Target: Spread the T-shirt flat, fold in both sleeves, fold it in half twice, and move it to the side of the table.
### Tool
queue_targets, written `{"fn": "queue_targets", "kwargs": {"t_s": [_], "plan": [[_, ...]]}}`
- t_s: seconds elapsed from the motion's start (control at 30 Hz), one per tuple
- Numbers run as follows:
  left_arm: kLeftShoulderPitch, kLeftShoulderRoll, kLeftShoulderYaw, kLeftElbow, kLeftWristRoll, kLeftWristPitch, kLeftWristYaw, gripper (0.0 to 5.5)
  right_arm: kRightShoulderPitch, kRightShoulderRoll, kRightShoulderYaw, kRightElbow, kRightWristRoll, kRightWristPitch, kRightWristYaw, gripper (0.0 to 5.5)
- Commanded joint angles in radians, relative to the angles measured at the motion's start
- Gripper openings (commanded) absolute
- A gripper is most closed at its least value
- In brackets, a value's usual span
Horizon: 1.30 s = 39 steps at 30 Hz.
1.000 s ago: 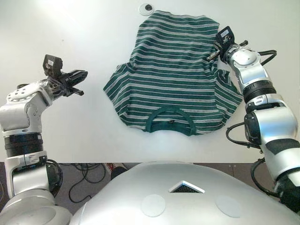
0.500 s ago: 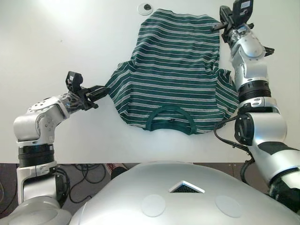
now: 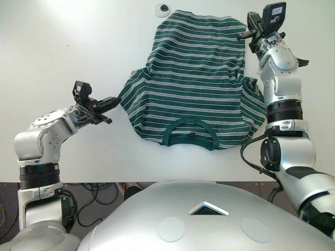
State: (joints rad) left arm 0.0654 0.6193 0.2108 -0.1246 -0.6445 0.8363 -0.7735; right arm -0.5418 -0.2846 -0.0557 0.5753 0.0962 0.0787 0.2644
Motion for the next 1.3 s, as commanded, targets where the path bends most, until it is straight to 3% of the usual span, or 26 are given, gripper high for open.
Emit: {"fn": "queue_targets", "kwargs": {"t_s": [0.03, 0.3, 0.6, 0.83, 1.0, 1.13, 1.3], "plan": [[-0.049, -0.027, -0.027, -0.131, -0.054, 0.052, 0.028, 0.03, 0.057, -0.006, 0.042, -0.096, -0.032, 0.052, 0.030, 0.00], [-0.082, -0.123, -0.215, -0.166, 0.017, 0.039, 0.114, 0.03, 0.086, -0.016, 0.079, -0.139, -0.082, 0.090, 0.034, 0.00], [-0.048, -0.177, -0.343, -0.165, 0.071, 0.010, 0.136, 0.03, 0.166, -0.028, 0.074, -0.194, -0.086, 0.158, 0.058, 0.00], [-0.017, -0.175, -0.365, -0.189, 0.070, 0.006, 0.128, 1.07, 0.255, -0.048, -0.009, -0.345, -0.001, 0.290, 0.108, 0.95], [0.054, -0.145, -0.303, -0.328, 0.013, 0.000, 0.114, 1.12, 0.464, -0.205, -0.150, -0.657, 0.178, 0.569, 0.276, 1.79], [0.088, -0.149, -0.237, -0.410, -0.030, 0.004, 0.148, 1.12, 0.590, -0.359, -0.243, -0.801, 0.315, 0.742, 0.429, 1.79], [0.067, -0.144, -0.196, -0.426, -0.047, 0.012, 0.177, 1.12, 0.723, -0.484, -0.186, -0.764, 0.244, 0.661, 0.524, 1.79]]}}
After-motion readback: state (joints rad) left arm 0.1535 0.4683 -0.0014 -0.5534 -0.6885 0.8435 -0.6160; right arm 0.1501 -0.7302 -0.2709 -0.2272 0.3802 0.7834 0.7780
